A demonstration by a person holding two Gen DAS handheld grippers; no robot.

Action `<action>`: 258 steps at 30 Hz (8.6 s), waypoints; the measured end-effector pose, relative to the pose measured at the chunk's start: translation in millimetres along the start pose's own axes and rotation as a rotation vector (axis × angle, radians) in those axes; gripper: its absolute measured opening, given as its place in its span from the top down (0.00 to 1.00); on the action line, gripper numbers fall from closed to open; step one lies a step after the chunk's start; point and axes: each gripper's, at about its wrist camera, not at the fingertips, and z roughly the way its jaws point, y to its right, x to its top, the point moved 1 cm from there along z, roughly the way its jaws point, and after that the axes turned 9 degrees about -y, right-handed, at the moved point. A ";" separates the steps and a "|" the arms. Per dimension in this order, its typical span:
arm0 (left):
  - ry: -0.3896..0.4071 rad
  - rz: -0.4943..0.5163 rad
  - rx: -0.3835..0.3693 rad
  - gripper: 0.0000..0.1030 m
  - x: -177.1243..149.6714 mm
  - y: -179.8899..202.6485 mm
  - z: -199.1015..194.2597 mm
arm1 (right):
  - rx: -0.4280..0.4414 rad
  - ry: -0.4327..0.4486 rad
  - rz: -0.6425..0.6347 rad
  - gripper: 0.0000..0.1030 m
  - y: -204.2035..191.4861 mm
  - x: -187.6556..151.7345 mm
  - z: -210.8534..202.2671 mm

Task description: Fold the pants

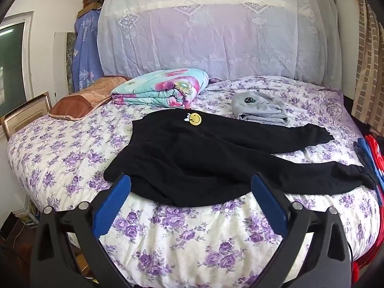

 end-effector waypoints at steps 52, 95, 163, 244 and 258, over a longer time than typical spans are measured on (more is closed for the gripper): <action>-0.003 -0.017 -0.009 0.04 -5.5 -9.5 -0.7 | 0.027 0.002 0.018 0.03 -2.2 -3.1 0.3; -0.143 -0.039 -0.058 0.04 -6.7 -22.1 45.6 | 0.032 -0.061 0.027 0.03 0.2 -12.6 27.4; -0.351 -0.592 -0.468 0.91 26.4 -197.7 176.6 | 0.339 -0.571 0.827 0.58 213.1 -46.6 270.1; -0.251 -0.403 -0.257 0.12 60.3 -205.8 142.0 | 0.406 -0.495 0.365 0.27 78.6 -19.2 195.8; -0.459 -0.356 -0.263 0.32 125.6 -200.4 265.4 | 0.363 -0.535 0.375 0.27 90.1 -12.8 219.3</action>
